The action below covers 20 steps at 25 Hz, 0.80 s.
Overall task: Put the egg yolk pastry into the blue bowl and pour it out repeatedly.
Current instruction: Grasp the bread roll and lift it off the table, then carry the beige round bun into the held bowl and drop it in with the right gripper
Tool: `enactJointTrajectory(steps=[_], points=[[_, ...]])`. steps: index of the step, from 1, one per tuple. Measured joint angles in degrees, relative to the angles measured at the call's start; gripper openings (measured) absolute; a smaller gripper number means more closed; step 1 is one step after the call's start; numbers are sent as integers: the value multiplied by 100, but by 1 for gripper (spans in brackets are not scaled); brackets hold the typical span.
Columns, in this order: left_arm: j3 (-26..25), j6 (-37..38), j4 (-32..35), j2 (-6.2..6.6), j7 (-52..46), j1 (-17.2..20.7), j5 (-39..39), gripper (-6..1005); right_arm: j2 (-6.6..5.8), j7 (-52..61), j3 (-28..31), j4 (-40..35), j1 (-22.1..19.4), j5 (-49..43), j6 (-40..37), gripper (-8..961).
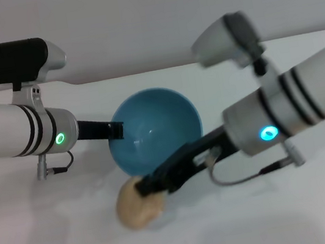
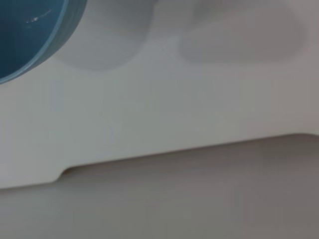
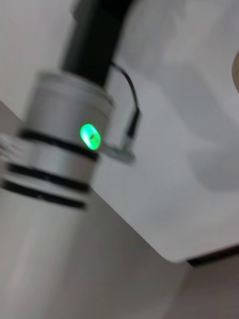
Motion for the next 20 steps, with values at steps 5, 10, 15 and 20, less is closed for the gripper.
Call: enactJointTrajectory(steps=[5,10,15,20], points=[[-17,-368,48,-11,-57,-85,365,14,-3,325,707,218,-188,-589,423,12],[-16,-640,53,-22,-141,-223,522,13,11,492,1139,165,-220,-1060,526,1],[12,-739,55,-23,-144,-262,529,14,10,408,1408,133,-273,-1113,264,17],[30,-820,81,-23,-146,-266,531,13,10,411,1650,-120,-152,-1317,132,45]])
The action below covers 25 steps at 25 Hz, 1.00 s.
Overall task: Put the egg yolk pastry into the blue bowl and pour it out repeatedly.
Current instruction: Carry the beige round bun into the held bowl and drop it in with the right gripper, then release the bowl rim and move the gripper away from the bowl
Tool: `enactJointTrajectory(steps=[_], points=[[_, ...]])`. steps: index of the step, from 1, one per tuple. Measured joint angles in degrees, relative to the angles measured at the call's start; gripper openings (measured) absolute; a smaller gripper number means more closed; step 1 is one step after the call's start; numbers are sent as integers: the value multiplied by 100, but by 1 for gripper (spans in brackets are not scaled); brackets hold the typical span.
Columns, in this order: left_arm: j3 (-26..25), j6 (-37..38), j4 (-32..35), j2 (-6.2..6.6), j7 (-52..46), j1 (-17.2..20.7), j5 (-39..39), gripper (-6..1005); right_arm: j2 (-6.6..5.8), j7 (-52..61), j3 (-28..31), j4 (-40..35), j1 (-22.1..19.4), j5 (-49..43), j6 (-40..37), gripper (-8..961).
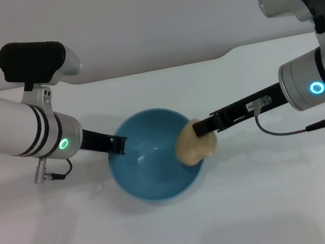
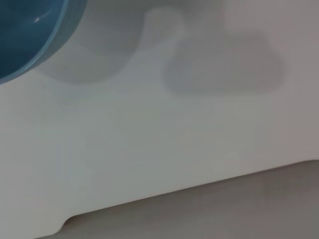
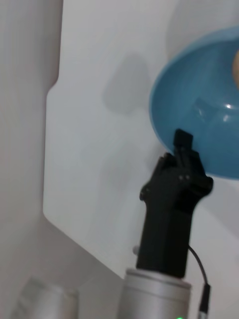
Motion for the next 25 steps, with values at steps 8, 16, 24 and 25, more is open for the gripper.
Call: enactJointTrajectory(steps=[8,16,24,25], points=[[39,-122,70,-8,-3,-7,-23,14,23,-214,116,-354,300,43,-198,90],[44,-207,110,-16,-3,-16,-15,14,22,-553,76,-389,375,297,-363,134],[41,-268,115,-17,26,-36,-10,15,16,-782,472,-503,323,981,-338,226],[39,-307,114,-15,31,-44,-7,15,9,-766,663,-499,276,1096,-322,254]])
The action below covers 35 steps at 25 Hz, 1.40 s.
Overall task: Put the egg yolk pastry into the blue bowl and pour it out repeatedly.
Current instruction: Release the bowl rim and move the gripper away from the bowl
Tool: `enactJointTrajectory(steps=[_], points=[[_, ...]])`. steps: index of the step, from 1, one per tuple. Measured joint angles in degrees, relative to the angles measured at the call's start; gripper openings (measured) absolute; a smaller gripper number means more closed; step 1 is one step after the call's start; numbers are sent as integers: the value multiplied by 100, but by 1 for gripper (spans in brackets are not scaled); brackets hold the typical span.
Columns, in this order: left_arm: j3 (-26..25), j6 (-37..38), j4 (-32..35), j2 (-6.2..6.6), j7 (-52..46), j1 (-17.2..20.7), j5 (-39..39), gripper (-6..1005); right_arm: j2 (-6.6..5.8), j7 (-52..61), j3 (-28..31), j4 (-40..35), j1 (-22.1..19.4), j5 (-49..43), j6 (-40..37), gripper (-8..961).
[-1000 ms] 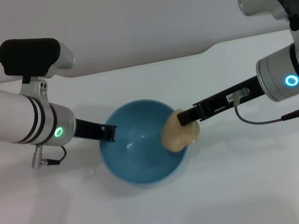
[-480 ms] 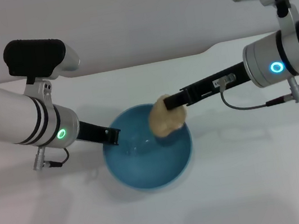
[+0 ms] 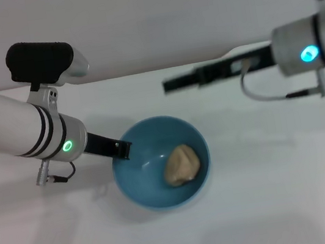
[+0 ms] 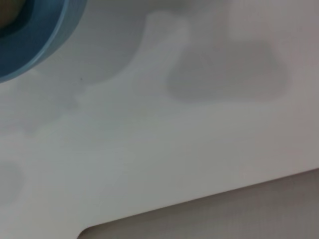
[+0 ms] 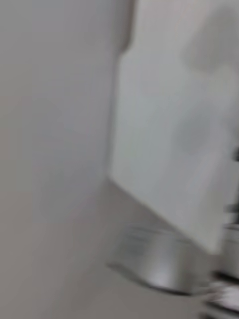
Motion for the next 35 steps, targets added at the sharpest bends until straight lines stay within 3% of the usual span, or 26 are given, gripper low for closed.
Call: enactJointTrajectory(steps=[3,11,24,35], points=[[0,-164,1,8,12,-39,3,15,-8,76,637,98,-267,233,11,341],[32,-570,103,11,30,-159,42,16,-1,87,1424,428,-984,282,-121,336],[683,-595,113,-30,-205,-414,64,29,5,77,1396,398,-1224,237,-553,336],[617,-555,240,-26,-237,-419,53,418,-13,103,1425,396,-1225,59,-558,337]])
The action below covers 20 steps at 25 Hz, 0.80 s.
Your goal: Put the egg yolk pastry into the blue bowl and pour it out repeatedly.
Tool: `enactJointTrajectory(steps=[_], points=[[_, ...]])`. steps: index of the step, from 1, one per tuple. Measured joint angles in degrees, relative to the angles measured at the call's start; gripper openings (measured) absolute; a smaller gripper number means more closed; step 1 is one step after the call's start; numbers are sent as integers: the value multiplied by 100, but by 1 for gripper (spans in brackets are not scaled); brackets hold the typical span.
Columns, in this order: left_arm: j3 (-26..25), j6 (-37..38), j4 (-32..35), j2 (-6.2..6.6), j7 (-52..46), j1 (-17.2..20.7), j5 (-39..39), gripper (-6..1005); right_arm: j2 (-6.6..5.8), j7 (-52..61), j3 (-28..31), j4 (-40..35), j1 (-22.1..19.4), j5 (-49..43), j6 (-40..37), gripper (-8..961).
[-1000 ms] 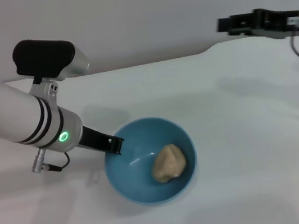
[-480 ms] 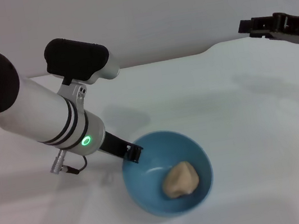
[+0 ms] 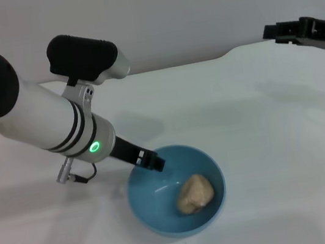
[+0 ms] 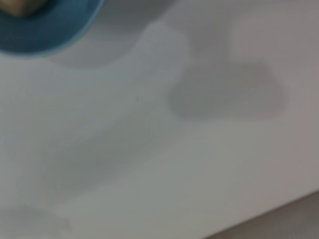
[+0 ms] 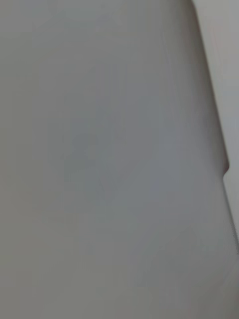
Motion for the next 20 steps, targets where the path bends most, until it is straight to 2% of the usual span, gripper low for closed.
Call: enactJointTrajectory(steps=[6,8,11,12,17,20], points=[[-206,434,205,28,143,157,-42,512,1,122,191,-68,-2,-244,-64,337],[-291,699,421,27,237,354,-52,543,16,52,242,-74,-54,-285,-285,337],[-310,1374,948,33,286,905,-56,573,37,-209,130,-36,-169,-601,-940,337],[-310,1374,948,33,286,905,-56,572,37,-209,130,-36,-169,-601,-940,337],[-313,2309,1234,33,293,1536,-68,568,56,-244,-630,-45,-318,-1217,-2289,337],[-314,2640,1237,37,295,1735,-111,568,61,-205,-1228,-4,-502,-1388,-3291,337]])
